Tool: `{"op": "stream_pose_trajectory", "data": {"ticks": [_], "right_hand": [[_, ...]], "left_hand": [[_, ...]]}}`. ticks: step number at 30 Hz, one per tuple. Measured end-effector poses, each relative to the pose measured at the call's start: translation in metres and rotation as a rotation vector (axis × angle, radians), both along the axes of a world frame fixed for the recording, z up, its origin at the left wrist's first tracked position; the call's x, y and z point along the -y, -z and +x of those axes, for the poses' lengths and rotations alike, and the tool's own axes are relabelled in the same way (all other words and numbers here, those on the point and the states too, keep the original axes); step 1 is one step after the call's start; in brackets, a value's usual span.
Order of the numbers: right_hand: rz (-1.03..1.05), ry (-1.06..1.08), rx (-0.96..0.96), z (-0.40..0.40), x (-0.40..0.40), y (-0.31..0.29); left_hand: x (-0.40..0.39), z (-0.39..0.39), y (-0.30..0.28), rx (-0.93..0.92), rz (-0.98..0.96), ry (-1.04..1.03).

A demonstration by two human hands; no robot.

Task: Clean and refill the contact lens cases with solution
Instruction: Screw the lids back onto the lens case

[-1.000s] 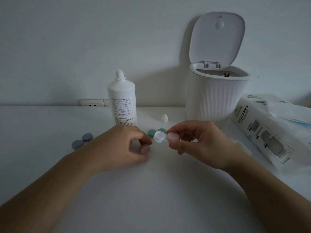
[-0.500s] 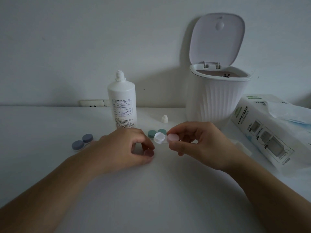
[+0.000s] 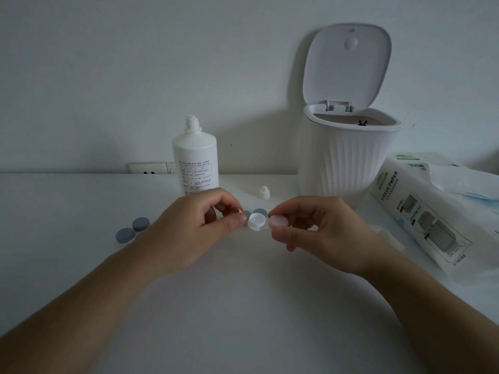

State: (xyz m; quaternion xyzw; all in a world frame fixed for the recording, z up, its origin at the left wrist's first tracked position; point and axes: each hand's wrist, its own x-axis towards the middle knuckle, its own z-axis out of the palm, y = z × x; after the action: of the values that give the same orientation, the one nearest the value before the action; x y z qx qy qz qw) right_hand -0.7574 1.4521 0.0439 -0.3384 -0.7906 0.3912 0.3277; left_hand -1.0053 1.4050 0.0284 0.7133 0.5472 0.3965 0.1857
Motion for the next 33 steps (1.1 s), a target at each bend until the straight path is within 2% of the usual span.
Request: {"op": "stream_pose_trajectory", "data": {"ticks": [6, 14, 22, 33], "right_hand": [[0.011, -0.008, 0.027, 0.000, 0.001, -0.001], [0.016, -0.003, 0.043, 0.000, 0.001, -0.001], [0.039, -0.019, 0.071, -0.001, 0.002, -0.001], [0.044, -0.030, 0.068, -0.001, 0.001, 0.000]], "left_hand": [[0.002, 0.007, -0.010, 0.369, -0.023, 0.028], [0.007, 0.014, -0.011, 0.543, -0.057, 0.131], [0.007, 0.020, -0.007, 0.420, -0.078, 0.200], [0.003, 0.018, -0.002, 0.340, -0.041, 0.163]]}}
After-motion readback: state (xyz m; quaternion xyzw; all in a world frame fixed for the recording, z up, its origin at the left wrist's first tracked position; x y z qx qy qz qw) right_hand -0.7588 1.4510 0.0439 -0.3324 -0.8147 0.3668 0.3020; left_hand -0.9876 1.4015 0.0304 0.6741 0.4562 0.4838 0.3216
